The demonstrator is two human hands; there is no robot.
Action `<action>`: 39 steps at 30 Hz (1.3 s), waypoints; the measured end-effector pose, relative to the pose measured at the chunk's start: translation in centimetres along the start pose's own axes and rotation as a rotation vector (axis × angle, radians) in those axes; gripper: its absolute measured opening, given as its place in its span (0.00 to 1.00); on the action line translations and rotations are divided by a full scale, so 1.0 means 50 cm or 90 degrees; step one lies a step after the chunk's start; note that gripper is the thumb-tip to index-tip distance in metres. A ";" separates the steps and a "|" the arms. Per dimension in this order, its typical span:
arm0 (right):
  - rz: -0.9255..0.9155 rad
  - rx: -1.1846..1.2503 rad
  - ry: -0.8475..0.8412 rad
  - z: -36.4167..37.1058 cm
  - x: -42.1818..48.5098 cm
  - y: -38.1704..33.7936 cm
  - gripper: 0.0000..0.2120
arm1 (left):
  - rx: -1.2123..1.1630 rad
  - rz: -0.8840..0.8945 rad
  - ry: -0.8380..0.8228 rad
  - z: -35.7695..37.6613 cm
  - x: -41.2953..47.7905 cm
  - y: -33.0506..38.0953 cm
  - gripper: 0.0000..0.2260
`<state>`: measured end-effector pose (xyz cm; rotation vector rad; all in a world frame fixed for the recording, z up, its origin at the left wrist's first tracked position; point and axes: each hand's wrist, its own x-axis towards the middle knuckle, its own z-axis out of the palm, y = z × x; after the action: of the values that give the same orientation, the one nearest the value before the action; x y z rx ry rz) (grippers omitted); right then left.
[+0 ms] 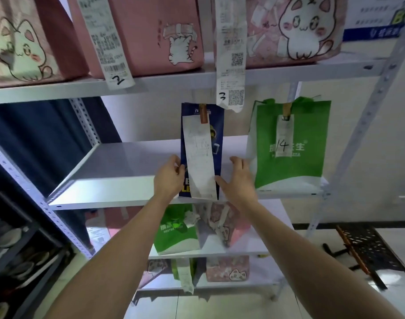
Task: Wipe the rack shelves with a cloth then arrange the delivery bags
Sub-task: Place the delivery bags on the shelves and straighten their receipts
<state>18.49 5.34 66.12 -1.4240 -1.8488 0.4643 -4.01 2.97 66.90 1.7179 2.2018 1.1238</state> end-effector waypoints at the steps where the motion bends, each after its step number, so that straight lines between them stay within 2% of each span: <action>1: 0.021 0.011 -0.046 0.018 0.004 -0.016 0.35 | -0.003 -0.005 0.009 -0.018 -0.001 -0.022 0.05; 5: -0.034 0.076 -0.195 0.126 -0.005 -0.093 0.28 | -0.032 -0.029 0.033 -0.091 -0.010 -0.112 0.03; 12: -0.113 0.105 -0.240 0.317 -0.014 -0.293 0.28 | -0.048 -0.075 0.096 -0.236 -0.002 -0.312 0.05; 17: -0.098 0.109 -0.260 0.445 -0.035 -0.439 0.24 | -0.076 -0.092 0.074 -0.362 0.016 -0.470 0.01; 20: -0.083 0.110 -0.264 0.509 -0.047 -0.520 0.22 | -0.109 -0.111 0.066 -0.424 0.019 -0.539 0.08; 23: -0.080 0.115 -0.265 0.560 -0.048 -0.577 0.25 | -0.129 -0.133 0.031 -0.465 0.027 -0.594 0.16; 32: -0.041 0.106 -0.265 0.657 -0.035 -0.629 0.24 | -0.161 -0.166 -0.036 -0.480 0.057 -0.693 0.26; 39: -0.047 0.109 -0.253 0.670 -0.042 -0.625 0.24 | -0.148 -0.170 -0.025 -0.480 0.047 -0.691 0.26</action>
<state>-26.83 -1.44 64.49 -1.2061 -2.1032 0.8972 -44.32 -8.78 63.44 1.2989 2.1023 1.2097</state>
